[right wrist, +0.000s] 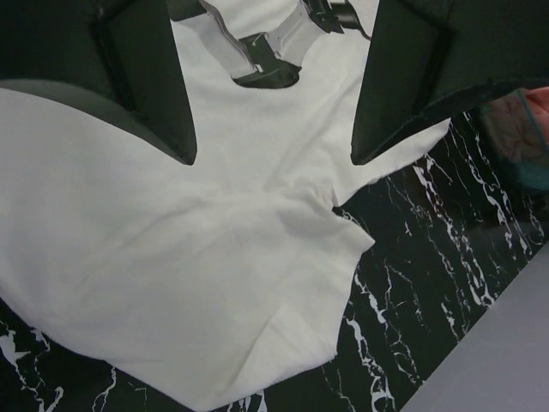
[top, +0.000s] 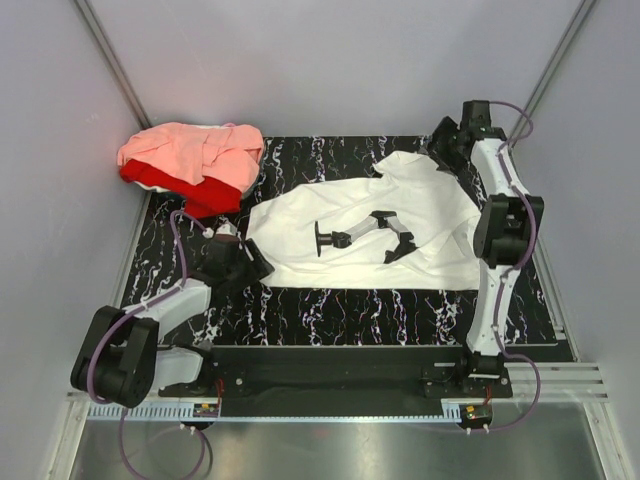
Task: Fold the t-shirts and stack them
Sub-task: Fold the tshirt
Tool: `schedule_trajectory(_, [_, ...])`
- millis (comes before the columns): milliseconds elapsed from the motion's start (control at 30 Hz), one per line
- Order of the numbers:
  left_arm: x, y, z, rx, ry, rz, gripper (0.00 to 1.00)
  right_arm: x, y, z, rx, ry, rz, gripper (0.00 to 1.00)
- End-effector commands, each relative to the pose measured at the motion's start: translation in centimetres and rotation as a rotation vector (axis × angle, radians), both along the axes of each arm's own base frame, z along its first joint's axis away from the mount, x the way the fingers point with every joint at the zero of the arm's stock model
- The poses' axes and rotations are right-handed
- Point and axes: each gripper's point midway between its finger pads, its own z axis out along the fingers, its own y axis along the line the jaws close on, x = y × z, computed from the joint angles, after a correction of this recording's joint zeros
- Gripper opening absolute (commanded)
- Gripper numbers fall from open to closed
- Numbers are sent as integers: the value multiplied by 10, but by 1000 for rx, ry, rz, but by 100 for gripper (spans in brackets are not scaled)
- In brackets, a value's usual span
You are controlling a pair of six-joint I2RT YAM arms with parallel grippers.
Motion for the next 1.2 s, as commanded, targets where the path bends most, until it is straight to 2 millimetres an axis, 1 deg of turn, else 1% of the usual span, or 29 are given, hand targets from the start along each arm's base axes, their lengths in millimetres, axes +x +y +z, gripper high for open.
schedule_trajectory(0, [-5,-4,-7,-6,12,-38,68,40,6,-25,28,7,10,81])
schedule_trajectory(67, [-1,-3,-2,-13,-29,-27,66,58,6,-30,39,-7,-5,81])
schedule_trajectory(100, [0,-3,0,-16,-42,-24,66,74,5,-34,45,-30,-9,81])
schedule_trajectory(167, [2,-3,2,-18,-57,-18,66,87,6,-40,66,-51,-27,81])
schedule_trajectory(200, [2,-3,2,-18,-59,-18,66,96,6,-46,77,-73,-36,81])
schedule_trajectory(267, [3,-3,1,-19,-57,-17,66,103,7,-53,108,-83,-64,81])
schedule_trajectory(300, [3,-3,1,-19,-55,-15,66,107,7,-59,118,-97,-75,80])
schedule_trajectory(433, [4,-2,2,-23,-71,-6,65,118,12,-71,170,-118,-91,78])
schedule_trajectory(467, [4,-2,3,-24,-77,-3,65,123,13,-72,176,-133,-91,77])
schedule_trajectory(533, [4,-1,3,-24,-82,4,65,127,13,-74,191,-142,-99,76])
schedule_trajectory(667, [5,-2,4,-24,-81,1,64,131,17,-82,222,-153,-113,73])
schedule_trajectory(800, [5,-2,3,-24,-77,0,64,137,23,-87,243,-173,-118,70])
schedule_trajectory(833, [6,-1,3,-24,-80,3,64,138,24,-87,255,-176,-122,68])
schedule_trajectory(1033, [6,-1,2,-20,-74,5,63,143,39,-91,303,-199,-108,59])
schedule_trajectory(1100, [7,-1,2,-19,-76,4,63,143,43,-94,306,-200,-99,48])
schedule_trajectory(1133, [6,-1,2,-19,-74,6,63,142,46,-95,310,-200,-85,40])
schedule_trajectory(1167, [7,-1,2,-17,-73,7,63,142,47,-94,315,-211,-75,28])
